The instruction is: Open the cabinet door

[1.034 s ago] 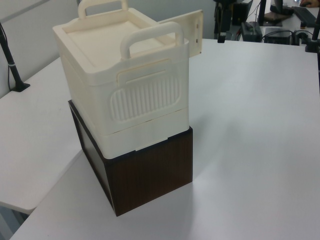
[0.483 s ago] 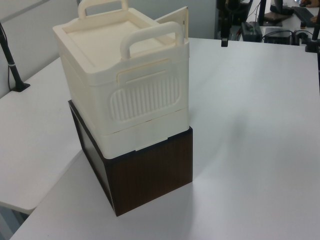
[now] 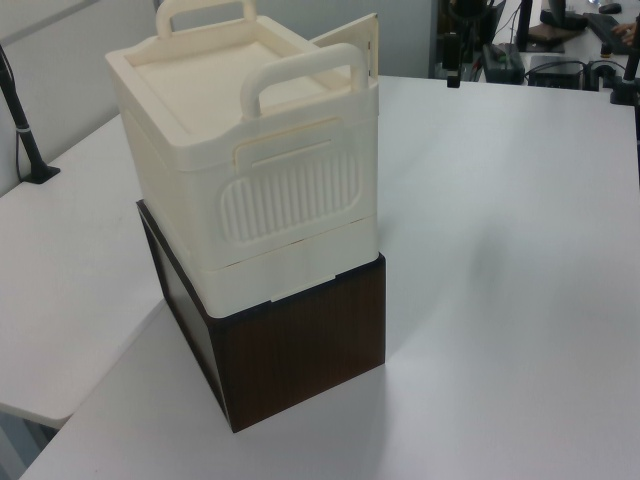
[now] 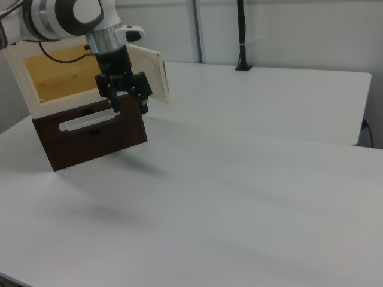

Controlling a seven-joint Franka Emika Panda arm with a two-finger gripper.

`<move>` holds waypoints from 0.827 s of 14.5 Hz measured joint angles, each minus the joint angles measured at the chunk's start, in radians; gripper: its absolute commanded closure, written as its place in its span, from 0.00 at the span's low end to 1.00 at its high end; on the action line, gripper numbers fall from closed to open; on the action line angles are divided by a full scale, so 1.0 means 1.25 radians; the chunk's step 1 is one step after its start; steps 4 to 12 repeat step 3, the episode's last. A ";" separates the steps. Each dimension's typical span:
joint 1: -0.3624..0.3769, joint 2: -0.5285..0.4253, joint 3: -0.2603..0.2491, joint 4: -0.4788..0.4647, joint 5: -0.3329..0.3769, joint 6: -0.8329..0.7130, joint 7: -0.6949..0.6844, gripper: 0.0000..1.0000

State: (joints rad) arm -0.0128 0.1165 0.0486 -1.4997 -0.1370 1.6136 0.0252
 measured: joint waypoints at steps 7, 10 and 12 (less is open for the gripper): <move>0.000 0.000 0.000 0.000 0.003 -0.002 0.003 0.00; 0.000 0.000 0.000 0.000 0.003 -0.002 0.003 0.00; 0.000 0.000 0.000 0.000 0.003 -0.002 0.003 0.00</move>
